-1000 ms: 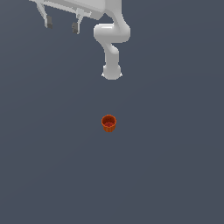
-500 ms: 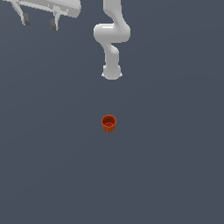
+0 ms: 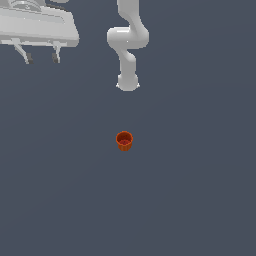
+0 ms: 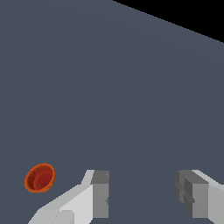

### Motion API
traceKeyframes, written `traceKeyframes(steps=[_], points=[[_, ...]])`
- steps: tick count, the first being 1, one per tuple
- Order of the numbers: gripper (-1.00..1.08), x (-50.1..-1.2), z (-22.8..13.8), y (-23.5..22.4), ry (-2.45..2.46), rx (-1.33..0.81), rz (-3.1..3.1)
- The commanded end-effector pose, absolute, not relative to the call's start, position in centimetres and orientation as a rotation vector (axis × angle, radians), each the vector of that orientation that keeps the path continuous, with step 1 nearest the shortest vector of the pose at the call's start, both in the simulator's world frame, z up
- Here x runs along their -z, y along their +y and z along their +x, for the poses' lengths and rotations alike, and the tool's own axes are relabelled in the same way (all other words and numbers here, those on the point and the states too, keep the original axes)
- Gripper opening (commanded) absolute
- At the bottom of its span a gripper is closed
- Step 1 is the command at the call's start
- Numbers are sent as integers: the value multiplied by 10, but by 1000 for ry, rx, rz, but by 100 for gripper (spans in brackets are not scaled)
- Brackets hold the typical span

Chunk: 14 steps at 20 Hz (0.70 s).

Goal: Pick up the object and move it to a goal position.

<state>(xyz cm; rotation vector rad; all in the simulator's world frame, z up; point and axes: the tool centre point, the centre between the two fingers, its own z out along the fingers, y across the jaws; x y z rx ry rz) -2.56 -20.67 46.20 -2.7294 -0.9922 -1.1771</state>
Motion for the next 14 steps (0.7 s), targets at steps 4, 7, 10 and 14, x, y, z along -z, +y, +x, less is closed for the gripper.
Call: traceKeyframes(steps=[4,7,10,14], points=[[28,-403,-18,-211,-1057,1160,-2623],[28,-364,-13,-206,-1093,1138,-2562],[28,-321,-10,-196,-1131,1109,-2499],[28,-260,-8,-174,-1182,1062,-2411]])
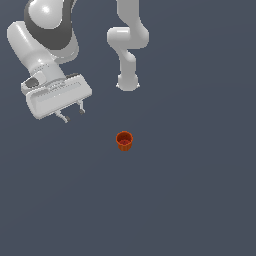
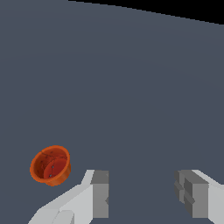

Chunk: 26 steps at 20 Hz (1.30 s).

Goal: Pick up the object and move it to a goal position.

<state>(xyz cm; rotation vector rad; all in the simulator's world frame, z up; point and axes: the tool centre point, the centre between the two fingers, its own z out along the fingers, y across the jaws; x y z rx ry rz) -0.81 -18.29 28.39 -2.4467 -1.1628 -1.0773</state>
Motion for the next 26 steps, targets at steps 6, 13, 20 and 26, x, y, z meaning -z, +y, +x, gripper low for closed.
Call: traceKeyframes(steps=[6,13,20,26], points=[[28,-177,-14,-131,-1252,986,-2288],[28,-116,-26,-91,-1304,923,-2192],[28,-91,-34,-73,-1325,895,-2151],[28,-90,-33,-66,-1324,901,-2135]])
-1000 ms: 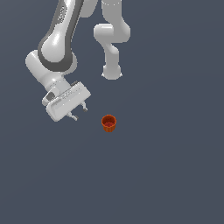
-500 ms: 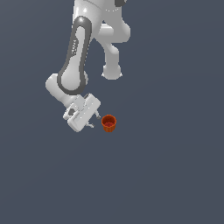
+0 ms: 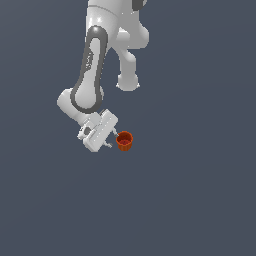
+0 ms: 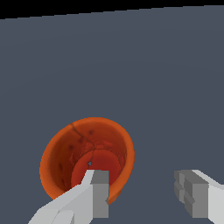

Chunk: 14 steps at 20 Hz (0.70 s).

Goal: Pick up the object and move it to a goal position.

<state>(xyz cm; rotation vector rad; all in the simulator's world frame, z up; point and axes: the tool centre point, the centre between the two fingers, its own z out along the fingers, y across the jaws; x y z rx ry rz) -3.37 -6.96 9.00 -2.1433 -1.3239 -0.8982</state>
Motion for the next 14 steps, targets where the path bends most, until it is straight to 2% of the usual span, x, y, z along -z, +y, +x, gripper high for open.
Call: traceKeyframes(steps=[1,14], points=[[28,-89,-33,-63,-1324,902,-2130],[28,-72,-27,-44,-1324,902,-2127]])
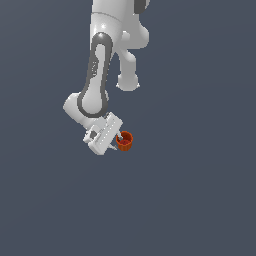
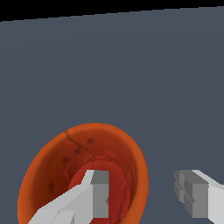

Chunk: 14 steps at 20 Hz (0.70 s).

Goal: Pick up the object and move it to a goal position.

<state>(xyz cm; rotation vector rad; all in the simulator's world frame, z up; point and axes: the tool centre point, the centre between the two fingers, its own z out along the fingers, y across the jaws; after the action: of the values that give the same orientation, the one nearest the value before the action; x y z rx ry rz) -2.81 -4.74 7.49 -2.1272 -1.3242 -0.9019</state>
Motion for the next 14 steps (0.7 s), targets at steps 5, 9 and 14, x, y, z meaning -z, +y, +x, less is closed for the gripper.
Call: traceKeyframes(steps=[5,9,14], points=[[-100,-70,-26,-42,-1324,902,-2126],[-100,-70,-26,-42,-1324,902,-2126],[-100,-70,-26,-41,-1326,903,-2125]])
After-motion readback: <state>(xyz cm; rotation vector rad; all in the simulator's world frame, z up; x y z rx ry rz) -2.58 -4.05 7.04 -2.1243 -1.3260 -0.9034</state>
